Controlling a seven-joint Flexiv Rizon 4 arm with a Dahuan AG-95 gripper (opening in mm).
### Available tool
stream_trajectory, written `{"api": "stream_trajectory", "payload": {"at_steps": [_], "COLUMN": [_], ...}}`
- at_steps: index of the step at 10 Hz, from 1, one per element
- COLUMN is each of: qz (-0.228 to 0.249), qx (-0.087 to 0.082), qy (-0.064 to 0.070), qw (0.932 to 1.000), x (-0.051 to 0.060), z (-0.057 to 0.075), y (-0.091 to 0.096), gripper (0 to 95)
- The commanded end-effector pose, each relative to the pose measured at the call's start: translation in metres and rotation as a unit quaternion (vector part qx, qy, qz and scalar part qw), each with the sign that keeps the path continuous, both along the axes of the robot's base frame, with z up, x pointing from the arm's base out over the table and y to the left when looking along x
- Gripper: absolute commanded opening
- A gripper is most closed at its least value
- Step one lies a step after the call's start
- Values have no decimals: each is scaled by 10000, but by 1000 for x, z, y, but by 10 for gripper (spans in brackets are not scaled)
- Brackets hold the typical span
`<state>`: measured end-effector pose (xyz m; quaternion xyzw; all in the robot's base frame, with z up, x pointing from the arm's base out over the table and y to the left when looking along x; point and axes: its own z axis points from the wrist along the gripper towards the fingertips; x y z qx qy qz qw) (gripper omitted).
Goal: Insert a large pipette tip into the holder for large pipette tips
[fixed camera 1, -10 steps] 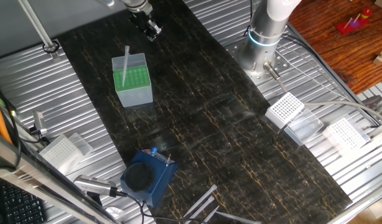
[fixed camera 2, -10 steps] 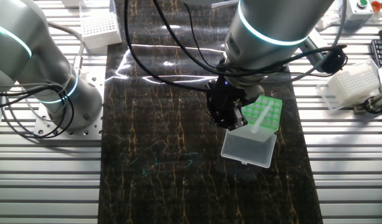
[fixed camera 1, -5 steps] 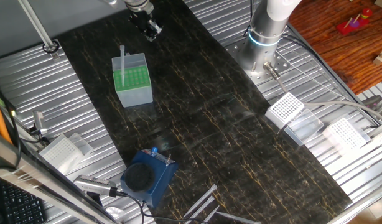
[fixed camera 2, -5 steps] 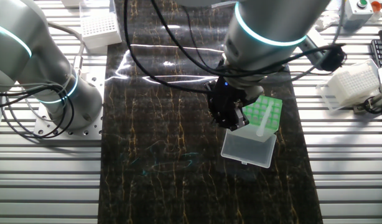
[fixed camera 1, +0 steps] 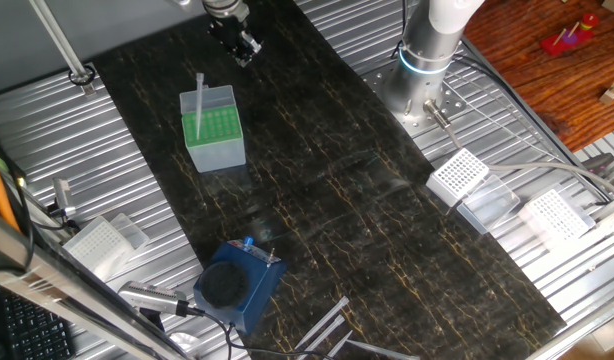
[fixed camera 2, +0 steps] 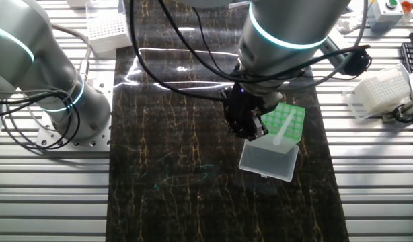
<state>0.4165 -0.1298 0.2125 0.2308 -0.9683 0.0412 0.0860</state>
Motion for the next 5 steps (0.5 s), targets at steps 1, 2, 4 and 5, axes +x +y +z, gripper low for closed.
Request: {"api": "stream_trajectory", "payload": {"at_steps": [1, 2, 4, 5], "qz": [-39, -170, -262, -323], "qx": [-22, -48, -52, -39], "qy": [-20, -38, -55, -63], "qw": [10000, 9998, 9996, 9995], "x": [0, 0, 0, 0], "z": [0, 0, 0, 0], "y": [0, 0, 0, 0], "gripper": [0, 0, 0, 0]}}
